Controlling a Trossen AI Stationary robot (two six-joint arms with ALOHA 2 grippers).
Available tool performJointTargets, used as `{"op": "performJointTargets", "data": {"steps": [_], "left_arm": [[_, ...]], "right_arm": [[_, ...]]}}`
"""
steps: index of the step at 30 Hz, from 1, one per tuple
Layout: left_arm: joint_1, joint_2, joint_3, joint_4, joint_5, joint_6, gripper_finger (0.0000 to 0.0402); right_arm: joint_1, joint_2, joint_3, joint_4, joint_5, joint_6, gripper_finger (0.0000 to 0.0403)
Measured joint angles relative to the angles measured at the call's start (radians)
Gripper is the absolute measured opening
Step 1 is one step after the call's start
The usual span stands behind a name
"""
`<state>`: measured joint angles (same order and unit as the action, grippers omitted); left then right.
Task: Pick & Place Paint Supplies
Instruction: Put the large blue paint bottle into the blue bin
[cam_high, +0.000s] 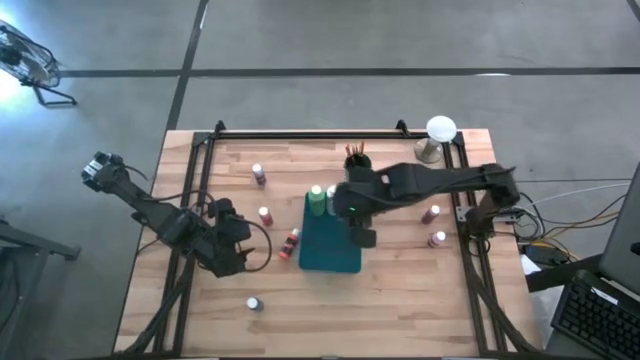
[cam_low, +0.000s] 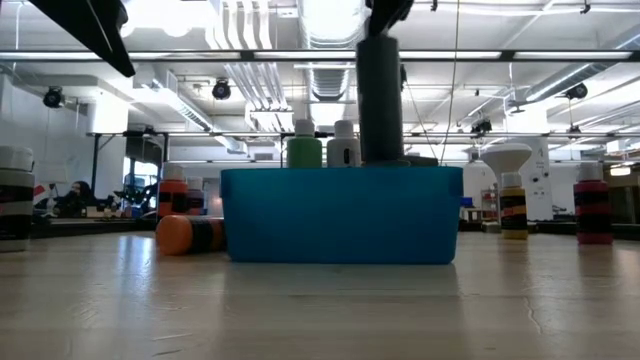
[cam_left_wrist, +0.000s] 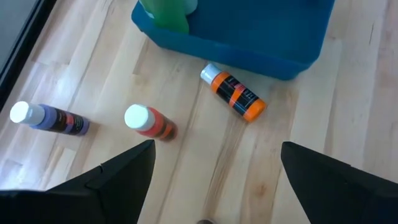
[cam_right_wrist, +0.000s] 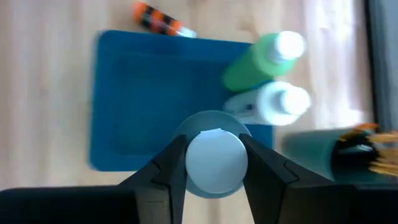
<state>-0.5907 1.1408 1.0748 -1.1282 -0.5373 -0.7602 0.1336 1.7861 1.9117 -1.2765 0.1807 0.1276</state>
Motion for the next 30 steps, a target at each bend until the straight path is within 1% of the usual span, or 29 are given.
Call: {"op": "performJointTargets", "data": {"steps": [6,8,10,14,18,23,27,30], "left_arm": [[0.0,0.0,0.0,-0.01,-0.006,0.005,0.0351],[0.0,0.0,0.0,-0.009,-0.019,0.009,0.0351],[0.0,0.0,0.0,-0.008,-0.047,0.014,0.0351],[0.001,0.0,0.0,-0.007,-0.094,0.016,0.0351],[0.001,0.0,0.0,-0.006,-0.126,0.016,0.0351],[0.001,0.0,0.0,-0.006,-0.132,0.016,0.0351],[0.001,0.0,0.0,-0.006,-0.132,0.016,0.0351],[0.001,0.0,0.0,-0.006,-0.132,0.026,0.0351]], "right_arm": [[-0.008,-0.172,-0.312,0.262,-0.047,0.043,0.0114],[-0.02,-0.211,-0.386,0.333,-0.042,0.049,0.0114],[-0.038,-0.238,-0.434,0.365,-0.046,0.049,0.0114],[-0.072,-0.226,-0.494,0.384,-0.07,0.028,0.0114],[-0.101,-0.218,-0.517,0.438,-0.081,-0.01,0.0114],[-0.149,-0.213,-0.553,0.474,-0.129,-0.04,0.0114],[-0.191,-0.216,-0.577,0.496,-0.135,-0.05,0.0114],[-0.222,-0.213,-0.603,0.506,-0.161,-0.06,0.0114]]}}
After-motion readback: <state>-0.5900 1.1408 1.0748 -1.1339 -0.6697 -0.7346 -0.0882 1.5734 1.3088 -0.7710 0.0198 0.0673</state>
